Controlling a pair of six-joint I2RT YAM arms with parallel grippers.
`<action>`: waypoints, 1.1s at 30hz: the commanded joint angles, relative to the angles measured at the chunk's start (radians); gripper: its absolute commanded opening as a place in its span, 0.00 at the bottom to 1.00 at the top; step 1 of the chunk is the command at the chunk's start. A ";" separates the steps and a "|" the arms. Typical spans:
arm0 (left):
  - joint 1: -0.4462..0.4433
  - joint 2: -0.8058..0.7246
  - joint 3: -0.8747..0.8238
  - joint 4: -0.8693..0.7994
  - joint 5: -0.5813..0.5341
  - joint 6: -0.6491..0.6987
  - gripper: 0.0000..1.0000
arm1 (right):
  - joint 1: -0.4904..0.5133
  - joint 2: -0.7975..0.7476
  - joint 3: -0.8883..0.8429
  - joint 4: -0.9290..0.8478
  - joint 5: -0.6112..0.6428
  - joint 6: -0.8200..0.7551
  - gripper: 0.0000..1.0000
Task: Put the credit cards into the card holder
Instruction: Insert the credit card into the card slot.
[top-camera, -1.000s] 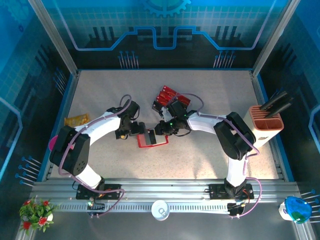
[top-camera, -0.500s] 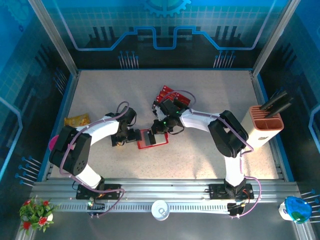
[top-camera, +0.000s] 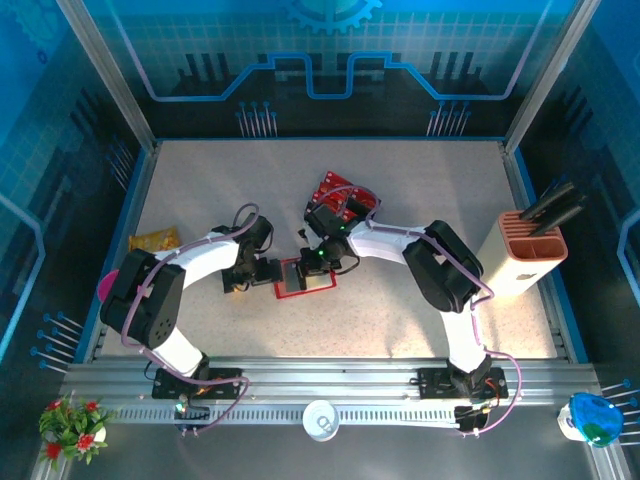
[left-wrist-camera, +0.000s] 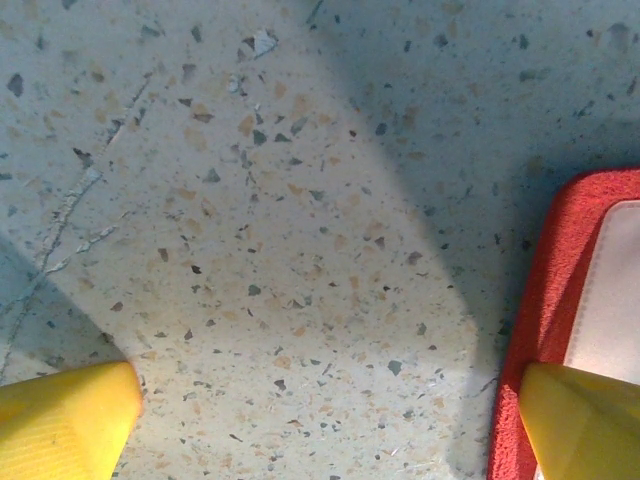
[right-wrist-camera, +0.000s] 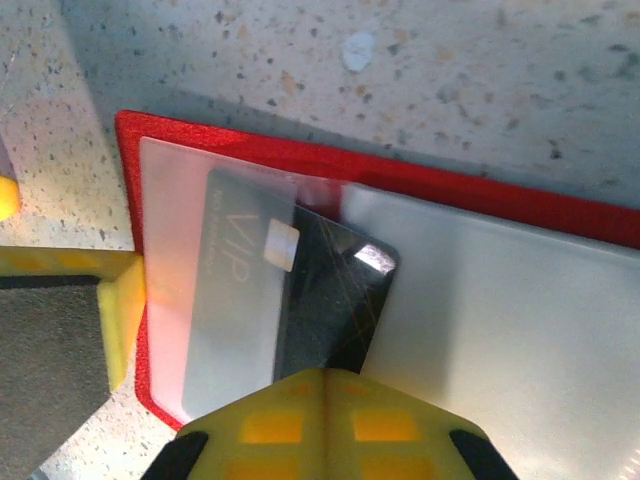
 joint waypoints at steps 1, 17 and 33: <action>0.014 0.041 -0.013 0.036 0.005 0.030 0.99 | 0.037 0.043 0.027 -0.048 0.017 0.007 0.01; 0.075 -0.031 0.035 0.015 0.070 0.007 0.99 | 0.031 -0.018 0.054 -0.021 0.009 0.043 0.01; 0.098 0.019 -0.003 0.030 0.046 0.005 0.99 | 0.008 0.018 0.051 -0.022 0.012 0.039 0.01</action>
